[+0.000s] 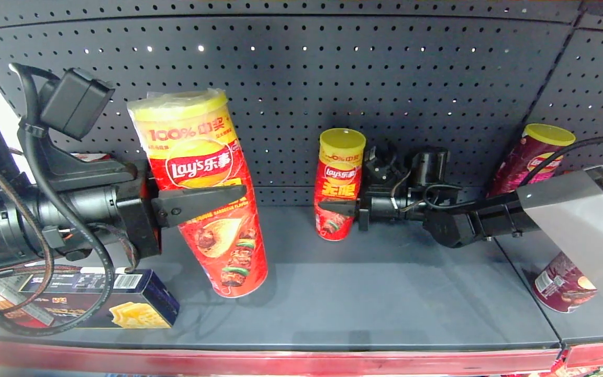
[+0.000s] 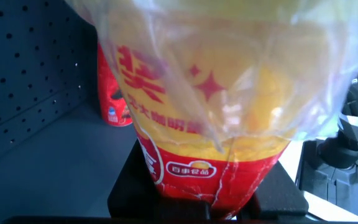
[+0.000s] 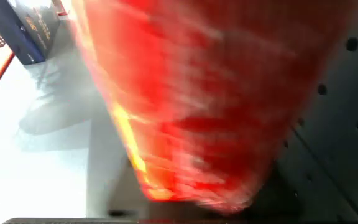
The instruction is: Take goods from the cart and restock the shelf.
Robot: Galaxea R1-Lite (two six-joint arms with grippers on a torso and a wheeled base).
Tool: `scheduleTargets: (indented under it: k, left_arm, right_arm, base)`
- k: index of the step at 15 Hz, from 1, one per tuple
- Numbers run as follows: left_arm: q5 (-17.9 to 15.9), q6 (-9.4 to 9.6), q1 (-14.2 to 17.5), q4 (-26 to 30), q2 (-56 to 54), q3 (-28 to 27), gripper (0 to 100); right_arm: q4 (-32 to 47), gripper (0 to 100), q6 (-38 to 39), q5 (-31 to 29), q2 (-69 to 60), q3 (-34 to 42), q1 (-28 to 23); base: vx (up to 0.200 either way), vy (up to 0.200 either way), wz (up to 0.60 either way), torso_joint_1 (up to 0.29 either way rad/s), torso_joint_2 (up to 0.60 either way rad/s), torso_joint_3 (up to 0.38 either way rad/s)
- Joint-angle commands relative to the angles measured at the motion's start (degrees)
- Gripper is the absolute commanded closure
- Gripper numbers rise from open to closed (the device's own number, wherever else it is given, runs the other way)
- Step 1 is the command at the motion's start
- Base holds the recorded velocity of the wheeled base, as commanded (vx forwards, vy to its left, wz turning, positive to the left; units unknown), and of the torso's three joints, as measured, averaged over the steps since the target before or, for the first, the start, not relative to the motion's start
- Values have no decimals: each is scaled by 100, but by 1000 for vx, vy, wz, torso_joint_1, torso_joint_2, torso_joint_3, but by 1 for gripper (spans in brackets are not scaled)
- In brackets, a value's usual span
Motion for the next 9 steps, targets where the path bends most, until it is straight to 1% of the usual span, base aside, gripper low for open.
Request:
scheduleTargets:
  k: [1,5,8,9]
  left_arm:
    - [2,1,6,-1,9,29,100]
    - [2,1,6,-1,-8,11,100]
    - [2,1,24,-1,-8,11,100]
    - [2,1,24,-1,-17,11,100]
  right_arm:
    - [-3,100,-6,2,-176,180,-17]
    - [-12,100,-6,-7,-703,540,-17]
    - [-82,100,20,-147,-1248,1094,124]
    - [-284,100,38,-174,-1564,1533,256]
  base:
    - [0,0,0,0,0,0]
    - [0,0,0,0,0,0]
    - [0,0,0,0,0,0]
    - [0,0,0,0,0,0]
